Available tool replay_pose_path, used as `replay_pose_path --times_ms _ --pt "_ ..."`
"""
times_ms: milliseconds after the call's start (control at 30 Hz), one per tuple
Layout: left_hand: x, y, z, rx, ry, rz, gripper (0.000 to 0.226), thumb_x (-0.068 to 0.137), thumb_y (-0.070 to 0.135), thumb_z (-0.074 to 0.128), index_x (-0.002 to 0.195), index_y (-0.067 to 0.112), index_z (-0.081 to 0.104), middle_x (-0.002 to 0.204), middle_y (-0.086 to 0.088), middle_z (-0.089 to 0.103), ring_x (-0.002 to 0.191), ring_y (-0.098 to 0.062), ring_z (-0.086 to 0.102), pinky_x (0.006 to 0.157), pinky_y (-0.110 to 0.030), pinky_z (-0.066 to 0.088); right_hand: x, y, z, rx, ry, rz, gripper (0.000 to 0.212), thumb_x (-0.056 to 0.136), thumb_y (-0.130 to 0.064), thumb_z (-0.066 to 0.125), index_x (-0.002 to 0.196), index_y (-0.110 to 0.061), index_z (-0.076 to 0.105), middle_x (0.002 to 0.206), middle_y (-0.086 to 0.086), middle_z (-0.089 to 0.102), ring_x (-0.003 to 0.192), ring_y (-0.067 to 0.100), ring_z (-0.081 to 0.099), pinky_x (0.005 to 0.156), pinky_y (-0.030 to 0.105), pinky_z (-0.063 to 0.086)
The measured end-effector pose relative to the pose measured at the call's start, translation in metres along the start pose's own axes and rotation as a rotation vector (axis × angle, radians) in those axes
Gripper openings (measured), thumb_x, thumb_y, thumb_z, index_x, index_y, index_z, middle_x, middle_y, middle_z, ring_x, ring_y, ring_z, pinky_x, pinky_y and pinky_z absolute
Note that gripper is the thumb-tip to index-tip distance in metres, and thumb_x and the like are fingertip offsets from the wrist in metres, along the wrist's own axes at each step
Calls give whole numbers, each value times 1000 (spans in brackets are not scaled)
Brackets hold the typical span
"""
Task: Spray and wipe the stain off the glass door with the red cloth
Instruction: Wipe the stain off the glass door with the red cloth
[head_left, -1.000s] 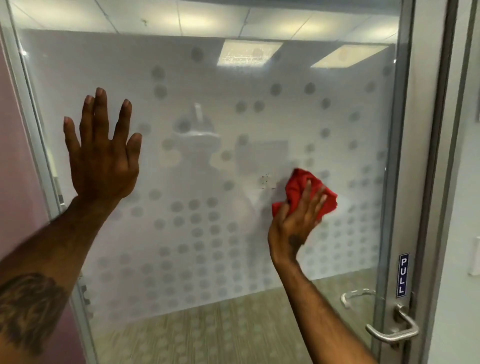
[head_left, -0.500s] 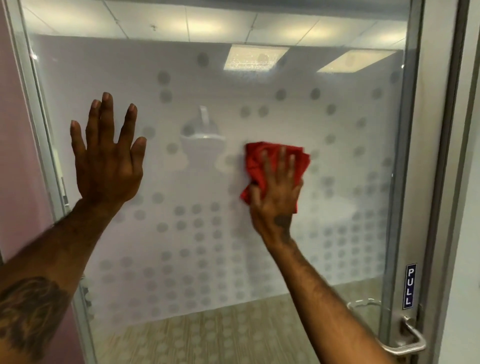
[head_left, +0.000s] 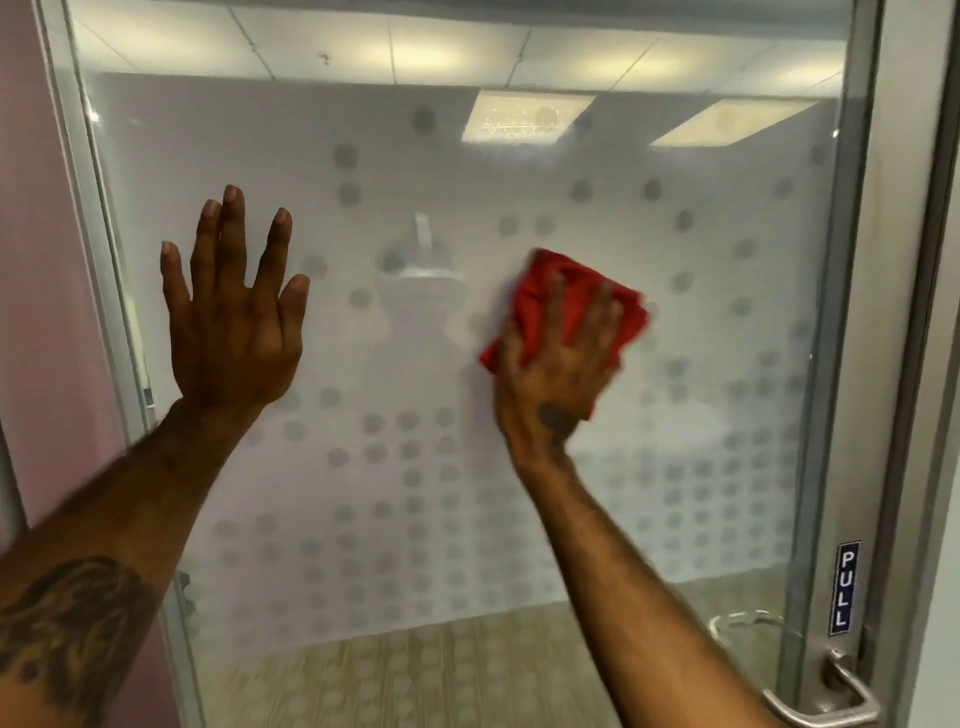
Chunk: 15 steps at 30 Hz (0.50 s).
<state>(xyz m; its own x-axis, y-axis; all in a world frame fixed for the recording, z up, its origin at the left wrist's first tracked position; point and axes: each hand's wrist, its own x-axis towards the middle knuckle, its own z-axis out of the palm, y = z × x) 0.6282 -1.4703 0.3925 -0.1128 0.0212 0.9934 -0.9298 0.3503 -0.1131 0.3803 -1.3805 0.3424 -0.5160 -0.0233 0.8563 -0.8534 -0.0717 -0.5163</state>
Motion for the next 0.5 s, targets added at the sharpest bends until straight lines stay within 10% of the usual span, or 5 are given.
replay_pose_path --times_ms 300,500 --pt "1 -3 0 -10 3 21 57 110 46 22 163 32 5 171 -8 6 159 -25 5 124 -55 7 -125 6 16 111 -299 -874 53 95 -44 51 146 -29 47 161 10 29 151 28 19 115 61 21" --pt "1 -3 1 -21 11 11 57 110 46 24 163 32 8 171 -7 6 159 -24 6 125 -51 3 -84 87 -15 -22 -292 -948 56 93 -49 46 144 -25 50 157 14 33 150 30 24 117 58 19"
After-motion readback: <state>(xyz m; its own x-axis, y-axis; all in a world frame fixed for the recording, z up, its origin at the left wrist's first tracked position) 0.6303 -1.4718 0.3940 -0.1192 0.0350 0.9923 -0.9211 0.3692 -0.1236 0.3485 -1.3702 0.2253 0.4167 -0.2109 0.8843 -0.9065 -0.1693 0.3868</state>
